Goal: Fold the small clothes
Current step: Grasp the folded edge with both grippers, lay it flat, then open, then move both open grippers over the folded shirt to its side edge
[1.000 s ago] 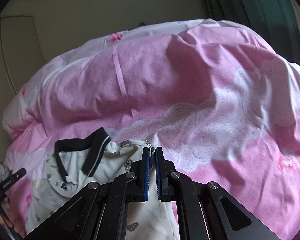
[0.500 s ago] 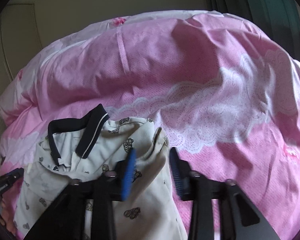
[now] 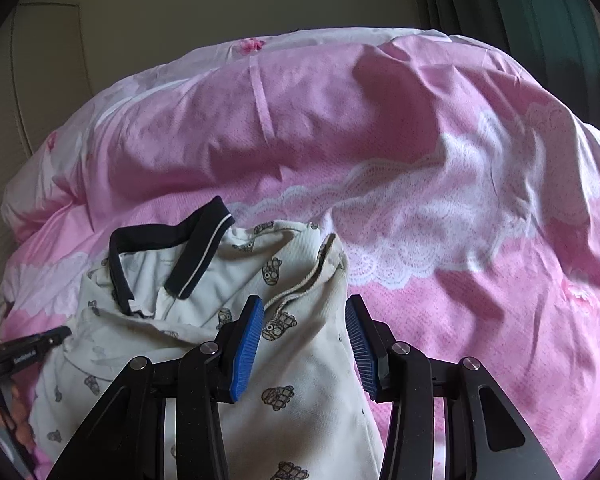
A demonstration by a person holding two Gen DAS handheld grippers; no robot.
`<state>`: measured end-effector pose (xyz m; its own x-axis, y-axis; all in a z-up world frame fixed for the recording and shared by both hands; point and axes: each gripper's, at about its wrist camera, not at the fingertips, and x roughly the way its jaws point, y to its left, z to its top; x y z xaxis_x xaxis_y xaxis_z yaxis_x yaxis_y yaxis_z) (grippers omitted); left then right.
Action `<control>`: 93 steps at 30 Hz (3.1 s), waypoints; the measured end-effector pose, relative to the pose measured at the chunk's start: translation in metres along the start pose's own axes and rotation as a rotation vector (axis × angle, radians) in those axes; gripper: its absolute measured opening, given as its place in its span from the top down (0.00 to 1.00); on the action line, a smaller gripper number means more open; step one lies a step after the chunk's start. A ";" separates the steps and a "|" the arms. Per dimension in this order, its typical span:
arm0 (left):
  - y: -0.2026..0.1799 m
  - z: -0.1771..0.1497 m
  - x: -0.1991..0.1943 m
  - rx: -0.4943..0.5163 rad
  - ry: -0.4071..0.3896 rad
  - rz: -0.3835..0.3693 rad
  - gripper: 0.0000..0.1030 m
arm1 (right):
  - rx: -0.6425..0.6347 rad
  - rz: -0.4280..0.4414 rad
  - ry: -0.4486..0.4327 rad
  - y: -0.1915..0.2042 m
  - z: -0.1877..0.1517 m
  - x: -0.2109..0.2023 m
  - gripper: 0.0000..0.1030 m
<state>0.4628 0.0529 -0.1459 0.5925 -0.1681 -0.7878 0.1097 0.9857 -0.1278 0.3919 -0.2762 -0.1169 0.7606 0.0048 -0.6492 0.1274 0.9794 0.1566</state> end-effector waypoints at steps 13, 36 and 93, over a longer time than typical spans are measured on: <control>0.018 0.015 -0.007 -0.077 -0.107 0.076 0.94 | -0.089 -0.041 -0.026 0.016 0.010 0.004 0.56; -0.006 0.014 0.013 -0.046 -0.060 0.066 0.96 | -0.144 -0.051 -0.009 0.005 0.023 0.041 0.92; -0.003 -0.074 -0.030 -0.048 0.000 0.135 0.60 | -0.145 -0.139 0.147 -0.007 -0.063 -0.014 0.43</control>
<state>0.3859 0.0553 -0.1661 0.5993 -0.0336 -0.7998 -0.0097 0.9987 -0.0492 0.3403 -0.2701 -0.1555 0.6404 -0.1128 -0.7597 0.1236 0.9914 -0.0430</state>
